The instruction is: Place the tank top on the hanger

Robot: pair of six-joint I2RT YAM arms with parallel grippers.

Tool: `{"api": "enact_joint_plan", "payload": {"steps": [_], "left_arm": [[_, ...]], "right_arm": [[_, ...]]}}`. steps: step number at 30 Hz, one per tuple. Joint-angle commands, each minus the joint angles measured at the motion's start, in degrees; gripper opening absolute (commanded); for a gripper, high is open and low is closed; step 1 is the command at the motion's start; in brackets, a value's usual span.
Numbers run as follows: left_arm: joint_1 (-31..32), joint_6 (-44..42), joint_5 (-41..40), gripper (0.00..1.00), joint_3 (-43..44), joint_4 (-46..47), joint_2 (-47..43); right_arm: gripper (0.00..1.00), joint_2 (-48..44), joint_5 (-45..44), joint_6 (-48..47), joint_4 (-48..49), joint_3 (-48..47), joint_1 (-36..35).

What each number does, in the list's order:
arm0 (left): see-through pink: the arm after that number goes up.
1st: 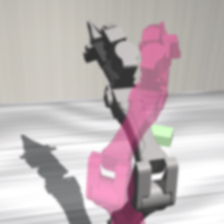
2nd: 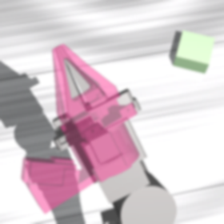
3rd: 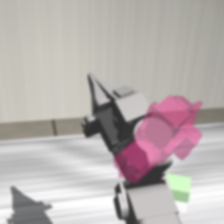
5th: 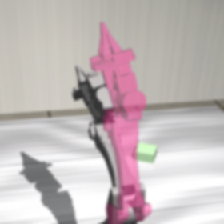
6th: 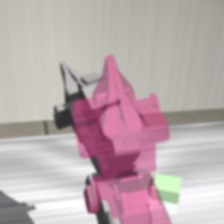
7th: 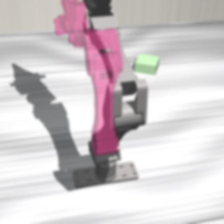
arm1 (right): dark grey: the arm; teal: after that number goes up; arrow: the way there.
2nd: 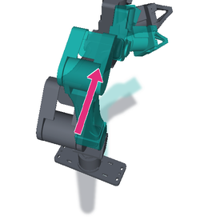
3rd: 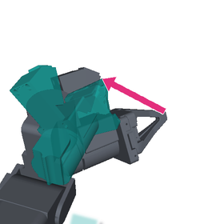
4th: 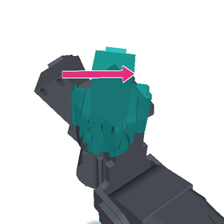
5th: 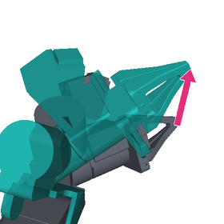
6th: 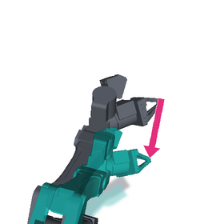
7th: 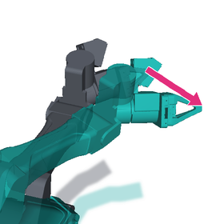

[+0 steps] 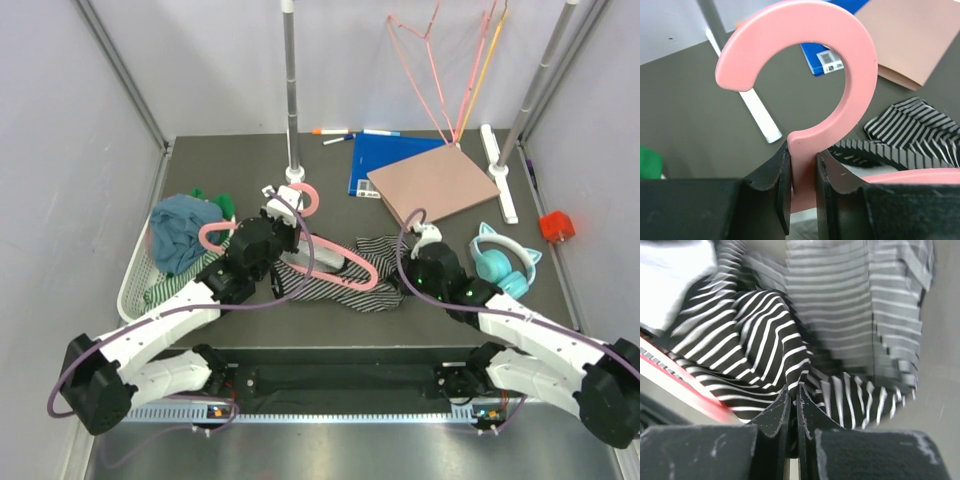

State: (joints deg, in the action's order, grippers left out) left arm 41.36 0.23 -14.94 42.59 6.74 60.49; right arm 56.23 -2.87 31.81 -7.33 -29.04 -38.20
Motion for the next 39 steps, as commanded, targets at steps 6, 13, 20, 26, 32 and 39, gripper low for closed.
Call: {"api": "enact_joint_plan", "payload": {"steps": [6, 13, 20, 26, 32, 39], "left_arm": [[0.0, 0.9, 0.1, 0.0, -0.7, 5.7, -2.1], [0.0, 0.4, 5.2, 0.0, 0.1, 2.8, -1.4], [0.0, 2.1, 11.0, 0.0, -5.0, 1.6, -6.0], [0.2, 2.2, 17.2, 0.0, -7.3, 0.4, -9.2], [0.4, 2.1, 17.0, 0.0, -7.8, 0.3, -9.7], [0.6, 2.0, 16.7, 0.0, -7.0, -0.6, -7.9]], "right_arm": [[0.24, -3.2, -3.9, 7.3, -10.0, 2.3, -6.8], [0.61, -2.9, -7.0, 1.9, -10.3, -7.7, -6.8], [0.72, 1.3, -10.5, -4.4, -8.1, -18.1, -6.6], [0.72, 14.6, -4.7, -9.2, -2.0, -25.6, -6.5], [0.72, 29.4, 0.1, -11.2, 3.5, -31.5, -6.5], [0.7, 39.4, 0.8, -11.6, 5.9, -34.4, -6.2]]}}
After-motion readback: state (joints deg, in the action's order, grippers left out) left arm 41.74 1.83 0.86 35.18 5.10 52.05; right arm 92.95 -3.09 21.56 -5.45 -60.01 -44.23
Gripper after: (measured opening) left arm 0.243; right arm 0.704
